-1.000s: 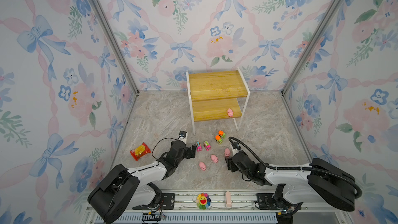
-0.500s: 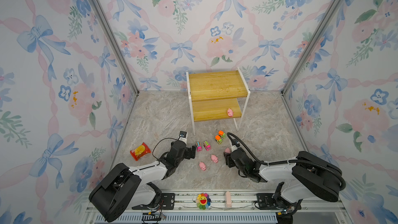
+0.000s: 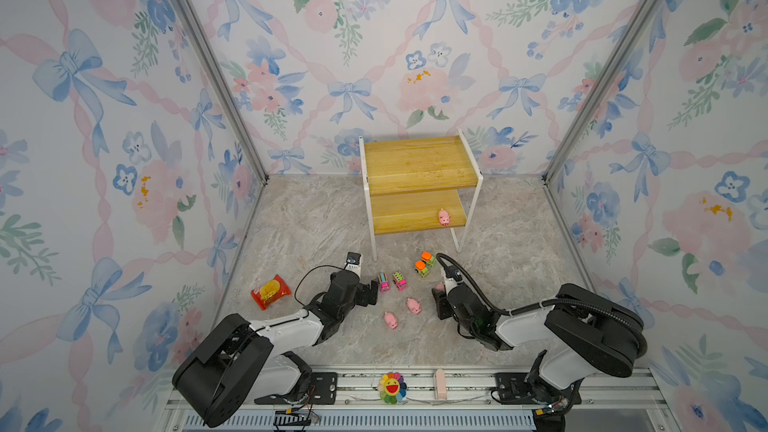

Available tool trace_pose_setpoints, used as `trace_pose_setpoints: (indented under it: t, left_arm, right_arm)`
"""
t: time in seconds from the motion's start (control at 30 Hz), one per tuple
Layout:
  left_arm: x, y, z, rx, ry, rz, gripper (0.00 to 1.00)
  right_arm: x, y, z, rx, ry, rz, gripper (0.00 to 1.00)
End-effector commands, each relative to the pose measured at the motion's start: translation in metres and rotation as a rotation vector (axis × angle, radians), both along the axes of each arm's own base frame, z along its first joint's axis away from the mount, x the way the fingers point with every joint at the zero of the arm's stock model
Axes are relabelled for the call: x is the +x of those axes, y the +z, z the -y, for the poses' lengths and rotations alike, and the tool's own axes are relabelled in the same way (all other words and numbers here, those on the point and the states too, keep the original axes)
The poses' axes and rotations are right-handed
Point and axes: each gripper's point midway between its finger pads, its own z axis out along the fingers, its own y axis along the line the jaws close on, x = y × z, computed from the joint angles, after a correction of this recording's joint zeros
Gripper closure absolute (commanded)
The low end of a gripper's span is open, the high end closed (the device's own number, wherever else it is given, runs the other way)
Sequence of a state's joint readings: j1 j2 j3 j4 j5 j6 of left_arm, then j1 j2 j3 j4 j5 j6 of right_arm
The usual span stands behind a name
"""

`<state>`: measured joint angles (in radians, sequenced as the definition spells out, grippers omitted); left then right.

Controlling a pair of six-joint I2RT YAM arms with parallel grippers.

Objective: Place and organize the plastic toys onto the shelf
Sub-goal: 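Close the right gripper on the pink pig, then lift the pig with the right gripper and carry it to the lower shelf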

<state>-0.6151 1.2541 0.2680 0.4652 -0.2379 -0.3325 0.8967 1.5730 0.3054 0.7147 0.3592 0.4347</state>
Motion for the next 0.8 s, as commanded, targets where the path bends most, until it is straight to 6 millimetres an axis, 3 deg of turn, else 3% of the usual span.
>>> trace_pose_setpoints:
  t: [0.0,0.2,0.77]
  left_arm:
    - [0.003,0.004,0.003,0.009,-0.008,0.011,0.02]
    - [0.002,0.003,0.002,0.009,-0.005,0.01,0.02]
    - [0.002,0.002,0.004,0.005,-0.009,0.004,0.02]
  right_arm:
    - [-0.019,-0.03,0.011,-0.054,0.059,-0.105,0.64]
    - [-0.021,-0.019,0.005,-0.033,0.112,-0.112,0.66]
    - [-0.02,0.043,-0.004,0.008,0.196,-0.039,0.67]
